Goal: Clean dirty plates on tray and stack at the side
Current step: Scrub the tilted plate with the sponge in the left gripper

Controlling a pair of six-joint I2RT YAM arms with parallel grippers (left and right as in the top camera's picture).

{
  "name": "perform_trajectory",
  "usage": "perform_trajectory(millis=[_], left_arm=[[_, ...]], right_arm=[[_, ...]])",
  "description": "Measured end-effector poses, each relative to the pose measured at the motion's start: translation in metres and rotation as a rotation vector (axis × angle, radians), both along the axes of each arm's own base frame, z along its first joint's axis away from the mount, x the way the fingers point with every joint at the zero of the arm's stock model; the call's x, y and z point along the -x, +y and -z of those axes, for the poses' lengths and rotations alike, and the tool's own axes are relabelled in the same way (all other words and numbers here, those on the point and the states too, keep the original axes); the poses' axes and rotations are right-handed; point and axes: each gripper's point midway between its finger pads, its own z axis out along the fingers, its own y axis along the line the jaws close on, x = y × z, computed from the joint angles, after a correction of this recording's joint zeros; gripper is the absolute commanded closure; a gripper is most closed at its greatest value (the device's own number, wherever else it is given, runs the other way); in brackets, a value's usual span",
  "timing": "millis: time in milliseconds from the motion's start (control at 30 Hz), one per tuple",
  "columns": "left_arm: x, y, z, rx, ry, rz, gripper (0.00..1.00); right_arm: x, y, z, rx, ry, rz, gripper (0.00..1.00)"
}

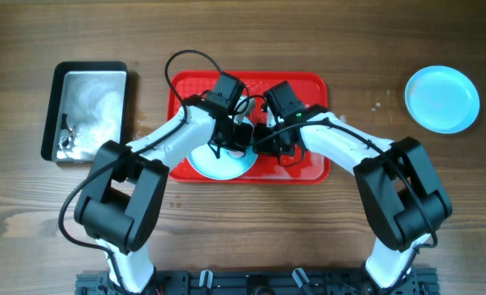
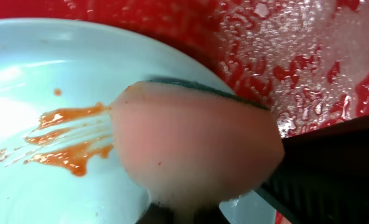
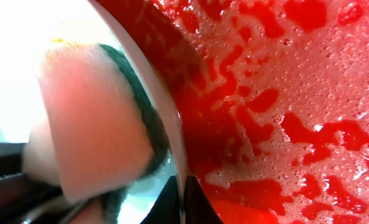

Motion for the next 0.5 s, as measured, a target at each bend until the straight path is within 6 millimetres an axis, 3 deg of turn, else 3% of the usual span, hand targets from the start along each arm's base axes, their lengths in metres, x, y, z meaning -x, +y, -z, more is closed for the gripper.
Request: perform_trajectory(millis=[133,233,500], left_arm=[[-0.013,0.040,0.001,-0.016,0.041,-0.118,0.96],[-0.022,0.060,0.002,-0.021,0.044,-0.175,0.96],[-0.030,0.060,-0.003,-0.113,0.000,-0.132,0.96]], right_arm=[[0.000,0.001,0.000,-0.002,-0.003,-0.003,0.96],[0.000,0.001,0.000,-0.003,-0.004,-0.003,0.96],[0.000,0.002,-0.001,-0.004,-0.002,-0.004,0.96]])
